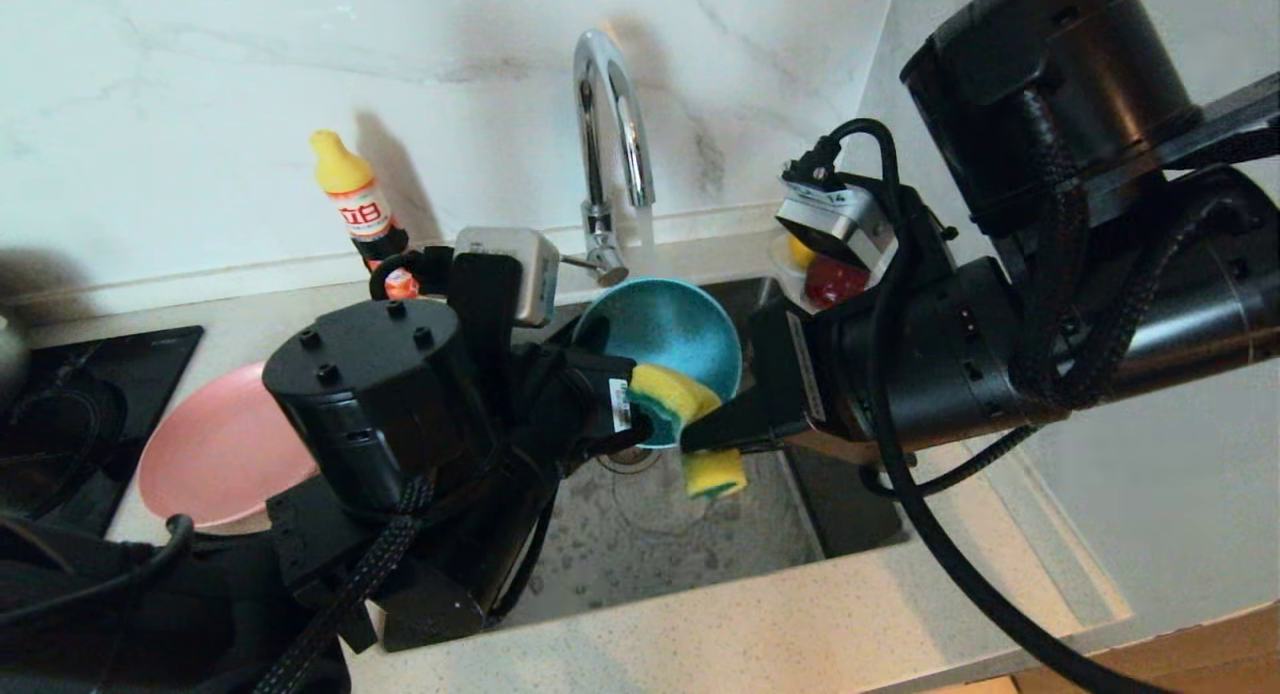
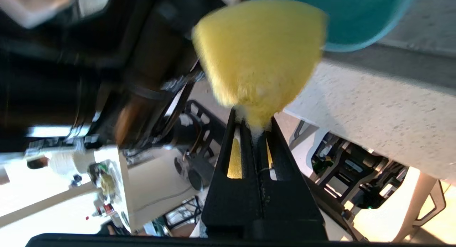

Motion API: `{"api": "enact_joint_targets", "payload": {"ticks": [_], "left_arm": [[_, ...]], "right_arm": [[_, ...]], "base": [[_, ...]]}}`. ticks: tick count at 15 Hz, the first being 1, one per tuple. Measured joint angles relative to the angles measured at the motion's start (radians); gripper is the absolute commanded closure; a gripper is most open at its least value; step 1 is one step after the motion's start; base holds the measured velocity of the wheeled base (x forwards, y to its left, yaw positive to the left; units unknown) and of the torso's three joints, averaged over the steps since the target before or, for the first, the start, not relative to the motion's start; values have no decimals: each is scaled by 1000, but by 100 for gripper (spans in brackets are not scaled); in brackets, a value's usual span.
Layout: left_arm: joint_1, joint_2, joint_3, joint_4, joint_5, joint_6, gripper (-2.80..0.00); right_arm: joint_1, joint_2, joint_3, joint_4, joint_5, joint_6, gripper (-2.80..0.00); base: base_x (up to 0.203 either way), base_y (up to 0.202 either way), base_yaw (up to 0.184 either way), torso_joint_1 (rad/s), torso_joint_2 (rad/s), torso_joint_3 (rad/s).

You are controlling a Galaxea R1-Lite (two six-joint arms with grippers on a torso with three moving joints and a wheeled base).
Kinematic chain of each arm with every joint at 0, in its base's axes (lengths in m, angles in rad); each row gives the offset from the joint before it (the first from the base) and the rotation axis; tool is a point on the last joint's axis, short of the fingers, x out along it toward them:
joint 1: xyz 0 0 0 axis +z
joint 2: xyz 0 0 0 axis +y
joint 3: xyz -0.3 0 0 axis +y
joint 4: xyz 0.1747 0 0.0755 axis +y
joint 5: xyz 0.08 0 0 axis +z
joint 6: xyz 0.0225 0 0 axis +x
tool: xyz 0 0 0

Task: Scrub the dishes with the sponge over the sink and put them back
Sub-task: Wipe the bowl

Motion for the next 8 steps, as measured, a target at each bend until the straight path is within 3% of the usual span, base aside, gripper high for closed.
{"api": "enact_joint_targets", "payload": {"ticks": [8], "left_arm": [[3, 4, 10, 0, 0, -4, 0]], "right_arm": [[-53, -13, -11, 6, 21, 34, 0]], "base": [[0, 0, 0, 0, 0, 0]]}}
